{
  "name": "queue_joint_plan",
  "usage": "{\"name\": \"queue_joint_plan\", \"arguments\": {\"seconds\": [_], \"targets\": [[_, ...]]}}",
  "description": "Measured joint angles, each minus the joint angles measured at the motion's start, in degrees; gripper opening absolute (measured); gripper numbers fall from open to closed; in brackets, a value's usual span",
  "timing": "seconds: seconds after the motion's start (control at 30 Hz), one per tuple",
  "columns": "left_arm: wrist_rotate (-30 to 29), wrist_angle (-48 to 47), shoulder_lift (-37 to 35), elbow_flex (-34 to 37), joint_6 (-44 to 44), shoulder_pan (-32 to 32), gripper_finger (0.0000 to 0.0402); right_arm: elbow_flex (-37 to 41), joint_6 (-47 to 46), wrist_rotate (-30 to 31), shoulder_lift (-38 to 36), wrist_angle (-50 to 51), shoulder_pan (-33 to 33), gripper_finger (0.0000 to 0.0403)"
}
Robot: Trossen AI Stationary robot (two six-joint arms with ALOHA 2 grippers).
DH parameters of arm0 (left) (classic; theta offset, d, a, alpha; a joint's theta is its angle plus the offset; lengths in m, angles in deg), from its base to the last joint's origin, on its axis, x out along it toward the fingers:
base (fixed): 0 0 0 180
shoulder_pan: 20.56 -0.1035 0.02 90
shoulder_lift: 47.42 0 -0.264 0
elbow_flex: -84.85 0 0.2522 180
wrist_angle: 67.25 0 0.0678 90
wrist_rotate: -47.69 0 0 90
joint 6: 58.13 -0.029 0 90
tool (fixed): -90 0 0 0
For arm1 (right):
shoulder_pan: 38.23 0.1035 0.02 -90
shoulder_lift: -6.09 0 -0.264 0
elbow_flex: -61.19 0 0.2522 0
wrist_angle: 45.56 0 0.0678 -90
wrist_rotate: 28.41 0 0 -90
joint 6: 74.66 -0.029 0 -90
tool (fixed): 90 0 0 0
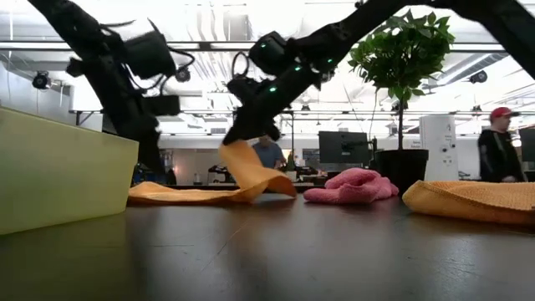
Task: Fold microfiber towels
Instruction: Fold the left orange microfiber towel
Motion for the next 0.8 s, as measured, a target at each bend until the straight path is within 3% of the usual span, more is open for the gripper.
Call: {"name": "queue_joint_plan", "arguments": {"seconds": [0.2,0.43,0.6,0.8], "targets": [[-2.1,-9.3,-12.3,-0.6,2.6,0.0,0.0180,-10.4,-0.2,-0.3,8.2,0.0,0.0,0.0013],[-2.2,-9.8,-22.6,-0.5,3.5,0.0,0.0180,-25.2,-0.4,-2.0,18.8,3.6,0.4,0.0013],[-2.2,-9.7,-25.1,-0.4,3.3,0.0,0.0180,-33.6,-0.4,-2.8,24.7,9.9,0.3,0.0024],[-2.2,-9.7,-23.7,-0.3,3.0,0.1,0.0180,-37.5,-0.5,-4.6,27.3,10.3,0.6,0.0086]]}}
